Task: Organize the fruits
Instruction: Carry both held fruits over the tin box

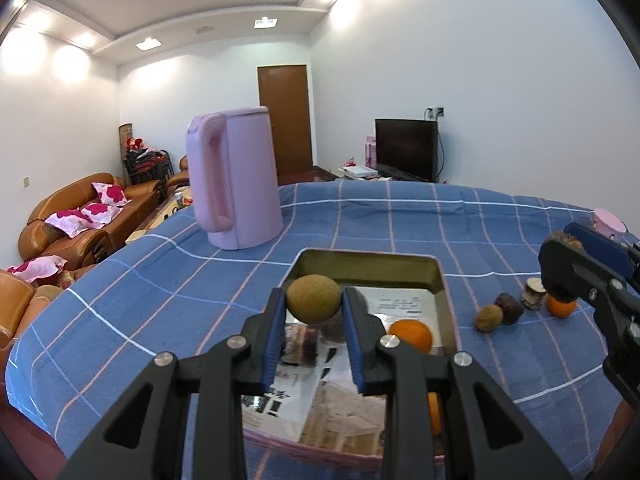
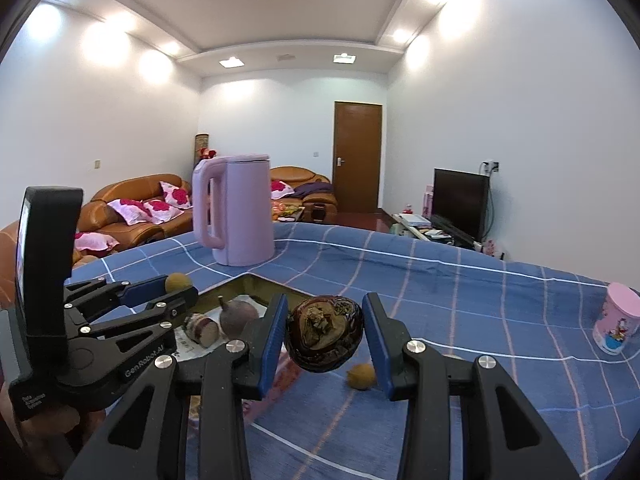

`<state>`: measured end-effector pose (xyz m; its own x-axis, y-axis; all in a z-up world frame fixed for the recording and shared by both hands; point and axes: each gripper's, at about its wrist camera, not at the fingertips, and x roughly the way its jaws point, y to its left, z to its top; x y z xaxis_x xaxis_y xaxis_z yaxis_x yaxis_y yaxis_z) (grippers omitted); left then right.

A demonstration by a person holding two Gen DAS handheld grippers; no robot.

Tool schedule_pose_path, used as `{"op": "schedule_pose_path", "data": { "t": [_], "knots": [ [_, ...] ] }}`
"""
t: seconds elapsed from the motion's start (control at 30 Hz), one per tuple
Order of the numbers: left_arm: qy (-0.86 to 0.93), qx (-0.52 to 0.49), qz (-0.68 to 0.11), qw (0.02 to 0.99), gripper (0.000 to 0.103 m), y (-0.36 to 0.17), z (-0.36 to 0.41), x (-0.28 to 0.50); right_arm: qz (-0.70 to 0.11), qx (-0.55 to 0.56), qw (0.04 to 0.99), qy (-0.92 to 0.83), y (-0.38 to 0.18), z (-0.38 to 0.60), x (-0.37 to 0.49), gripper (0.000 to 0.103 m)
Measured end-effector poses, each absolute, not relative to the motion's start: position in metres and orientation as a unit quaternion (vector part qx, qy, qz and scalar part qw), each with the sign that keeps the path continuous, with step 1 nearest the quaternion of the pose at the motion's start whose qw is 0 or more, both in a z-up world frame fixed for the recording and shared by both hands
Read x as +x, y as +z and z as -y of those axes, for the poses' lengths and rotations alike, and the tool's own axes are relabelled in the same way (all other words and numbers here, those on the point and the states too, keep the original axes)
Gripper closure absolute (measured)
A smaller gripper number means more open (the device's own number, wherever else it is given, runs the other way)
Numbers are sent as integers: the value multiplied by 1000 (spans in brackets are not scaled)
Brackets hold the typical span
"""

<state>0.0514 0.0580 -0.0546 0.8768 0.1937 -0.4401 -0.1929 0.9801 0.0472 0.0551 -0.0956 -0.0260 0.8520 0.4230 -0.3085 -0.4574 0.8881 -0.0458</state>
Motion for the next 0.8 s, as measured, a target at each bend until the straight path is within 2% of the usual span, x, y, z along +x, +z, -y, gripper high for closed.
{"op": "schedule_pose_path", "data": {
  "t": [0.8],
  "knots": [
    [108, -25, -270, 956, 73, -69, -95, 62, -185, -77, 938, 282, -40, 37, 77, 62]
  ]
}}
